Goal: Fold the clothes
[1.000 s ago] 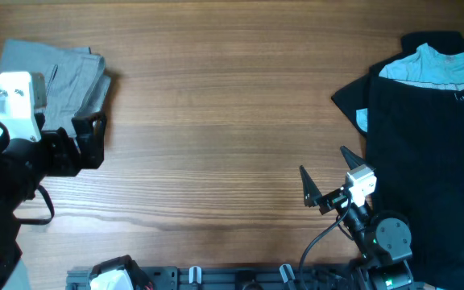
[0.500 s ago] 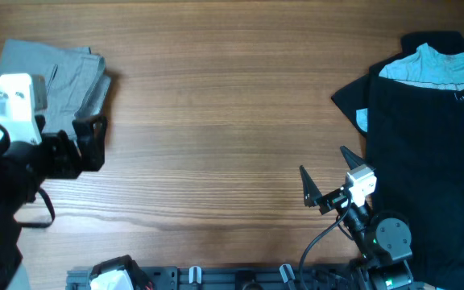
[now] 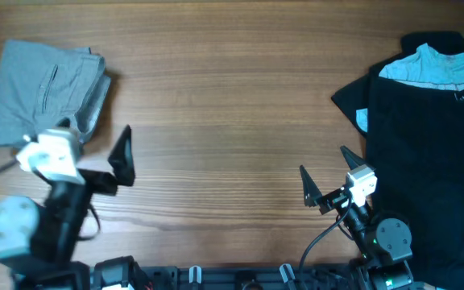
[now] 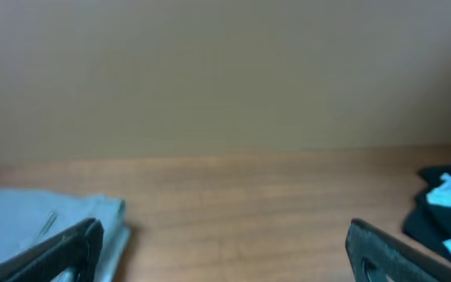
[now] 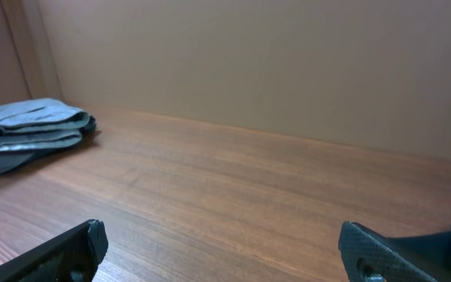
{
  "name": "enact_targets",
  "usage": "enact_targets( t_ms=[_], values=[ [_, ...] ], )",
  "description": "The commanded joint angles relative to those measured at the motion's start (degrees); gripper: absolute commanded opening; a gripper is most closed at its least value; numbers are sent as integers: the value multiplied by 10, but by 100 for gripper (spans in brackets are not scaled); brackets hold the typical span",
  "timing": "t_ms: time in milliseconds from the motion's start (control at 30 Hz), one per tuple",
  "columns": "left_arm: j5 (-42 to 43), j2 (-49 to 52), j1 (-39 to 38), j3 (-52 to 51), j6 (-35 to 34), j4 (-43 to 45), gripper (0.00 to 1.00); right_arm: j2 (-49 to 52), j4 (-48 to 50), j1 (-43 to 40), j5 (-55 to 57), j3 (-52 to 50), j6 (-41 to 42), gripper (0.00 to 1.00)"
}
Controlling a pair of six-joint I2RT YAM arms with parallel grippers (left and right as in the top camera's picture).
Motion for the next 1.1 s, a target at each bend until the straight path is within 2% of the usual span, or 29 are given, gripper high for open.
enact_targets(
  t_ms=[0, 167, 333, 500, 533, 1067],
  values=[
    [1, -115, -7, -145, -38, 54, 100, -6, 3, -3, 6, -1, 10, 100],
    [-2, -276, -8, -315, -38, 97, 100, -6, 3, -3, 6, -1, 10, 100],
    [-1, -275, -16, -404, -38, 224, 100, -6, 3, -3, 6, -1, 10, 100],
    [-1, -275, -16, -478, -38, 284, 100, -6, 3, -3, 6, -1, 10, 100],
    [-1, -275, -16, -478, -38, 256, 100, -6, 3, -3, 6, -1, 10, 100],
    [-1, -273, -16, -478, -38, 258, 100, -6, 3, -3, 6, -1, 10, 100]
  ],
)
